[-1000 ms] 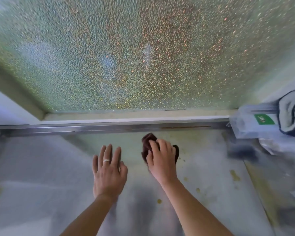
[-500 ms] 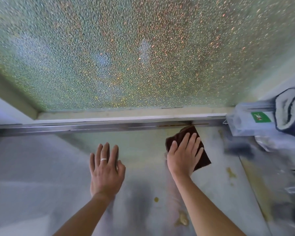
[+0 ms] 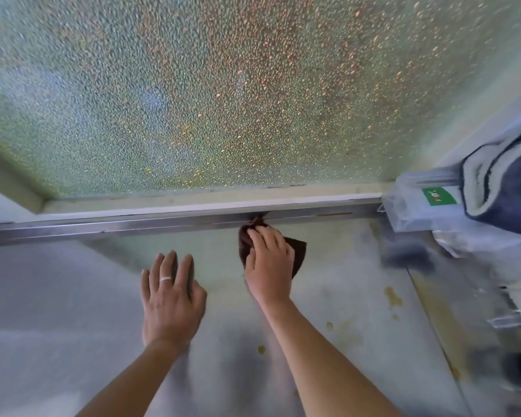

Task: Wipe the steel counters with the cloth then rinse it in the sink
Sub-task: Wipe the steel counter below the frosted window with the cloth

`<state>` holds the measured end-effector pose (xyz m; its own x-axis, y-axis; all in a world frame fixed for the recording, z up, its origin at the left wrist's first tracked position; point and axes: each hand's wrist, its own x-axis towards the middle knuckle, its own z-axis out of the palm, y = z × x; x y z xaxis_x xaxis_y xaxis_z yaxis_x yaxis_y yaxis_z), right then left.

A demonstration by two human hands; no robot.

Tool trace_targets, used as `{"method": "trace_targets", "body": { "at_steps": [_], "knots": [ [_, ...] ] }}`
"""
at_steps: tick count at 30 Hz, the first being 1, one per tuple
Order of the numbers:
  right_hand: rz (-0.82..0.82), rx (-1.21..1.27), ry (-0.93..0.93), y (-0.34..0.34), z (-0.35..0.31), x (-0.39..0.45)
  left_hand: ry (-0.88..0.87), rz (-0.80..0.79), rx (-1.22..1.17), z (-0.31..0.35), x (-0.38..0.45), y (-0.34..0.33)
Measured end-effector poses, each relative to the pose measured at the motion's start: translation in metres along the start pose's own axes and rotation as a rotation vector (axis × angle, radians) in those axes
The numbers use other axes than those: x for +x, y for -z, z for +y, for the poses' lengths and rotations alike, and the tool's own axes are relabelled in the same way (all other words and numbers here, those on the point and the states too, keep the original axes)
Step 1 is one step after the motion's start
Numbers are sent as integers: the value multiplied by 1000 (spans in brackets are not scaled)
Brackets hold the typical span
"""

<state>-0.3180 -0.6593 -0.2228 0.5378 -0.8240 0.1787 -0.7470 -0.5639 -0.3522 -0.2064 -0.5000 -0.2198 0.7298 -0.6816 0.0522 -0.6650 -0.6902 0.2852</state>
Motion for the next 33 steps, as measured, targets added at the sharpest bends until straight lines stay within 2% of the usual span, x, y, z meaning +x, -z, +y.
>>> {"method": "trace_targets", "body": {
  "at_steps": [4, 7, 11, 13, 15, 17, 25, 33],
  "knots": [
    [-45, 13, 88, 14, 4, -18, -36, 13, 18, 2, -5, 2],
    [73, 86, 62, 35, 24, -34, -113, 23, 38, 8, -7, 8],
    [336, 7, -366, 58, 66, -41, -14, -20, -43, 32, 2, 6],
    [302, -15, -592, 59, 86, -38, 50, -47, -68, 44, 2, -3],
    [168, -34, -701, 57, 104, -31, 74, -61, -56, 49, -1, -9],
    [103, -85, -706, 50, 117, -21, 83, -59, -48, 49, -1, -12],
    [69, -182, -655, 41, 134, 53, 94, -70, -25, 46, 3, -15],
    [103, -166, -565, 33, 120, 53, 58, -49, 5, 49, 5, -13]
  ]
}}
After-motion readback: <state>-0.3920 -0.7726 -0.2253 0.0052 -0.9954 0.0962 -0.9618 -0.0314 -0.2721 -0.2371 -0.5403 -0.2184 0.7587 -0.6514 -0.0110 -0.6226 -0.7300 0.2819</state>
